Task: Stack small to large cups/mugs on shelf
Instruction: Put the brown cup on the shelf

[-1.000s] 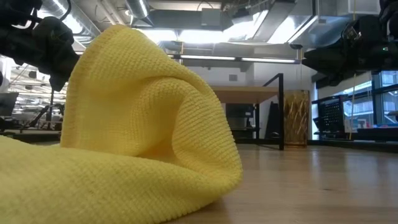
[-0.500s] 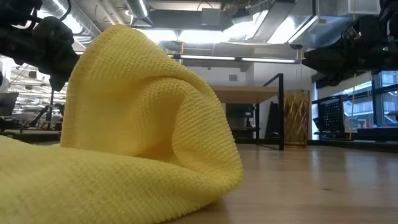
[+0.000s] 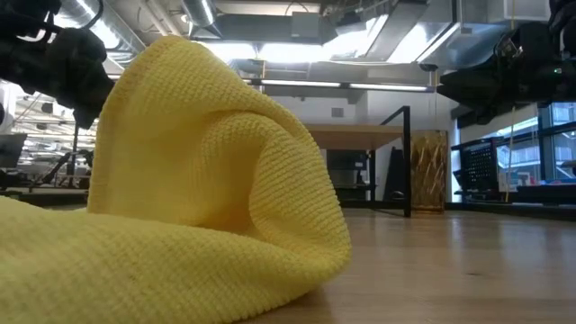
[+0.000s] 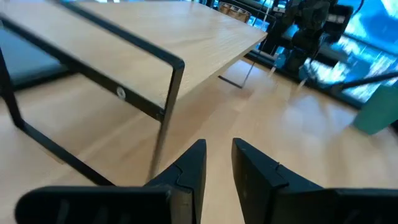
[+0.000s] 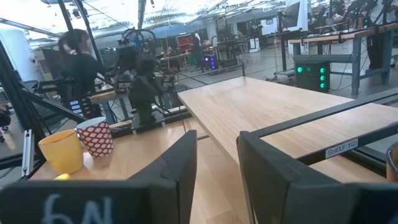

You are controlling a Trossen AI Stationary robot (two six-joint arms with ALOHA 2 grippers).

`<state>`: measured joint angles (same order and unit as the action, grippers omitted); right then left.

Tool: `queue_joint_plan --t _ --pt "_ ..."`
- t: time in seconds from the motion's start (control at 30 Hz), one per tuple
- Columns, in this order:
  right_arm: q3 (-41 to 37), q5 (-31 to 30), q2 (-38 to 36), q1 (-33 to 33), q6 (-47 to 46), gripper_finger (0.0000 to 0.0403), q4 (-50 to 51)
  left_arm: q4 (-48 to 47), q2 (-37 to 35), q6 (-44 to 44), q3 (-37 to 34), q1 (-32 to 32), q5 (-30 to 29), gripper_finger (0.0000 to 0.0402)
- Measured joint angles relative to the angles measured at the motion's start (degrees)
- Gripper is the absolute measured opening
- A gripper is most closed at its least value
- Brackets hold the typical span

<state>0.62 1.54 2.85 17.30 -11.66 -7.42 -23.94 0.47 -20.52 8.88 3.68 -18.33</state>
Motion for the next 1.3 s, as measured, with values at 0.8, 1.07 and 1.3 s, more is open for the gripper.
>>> queue_joint_plan --t 0.8,1.07,1.3 --pt "-0.02 0.02 0.02 -0.02 -18.66 0.0123 -4.41 12.0 0.0 -19.25 0.0 -0.02 -2.16 0.0071" --pt "3.28 1.13 0.86 1.05 -16.35 0.0123 -31.68 16.85 0.0 -19.84 0.0 -0.02 -2.01 0.0071" --pt "31.27 20.28 13.77 1.2 -3.33 0.0123 -4.18 18.67 0.0 -19.8 0.0 -0.02 -1.99 0.0071"
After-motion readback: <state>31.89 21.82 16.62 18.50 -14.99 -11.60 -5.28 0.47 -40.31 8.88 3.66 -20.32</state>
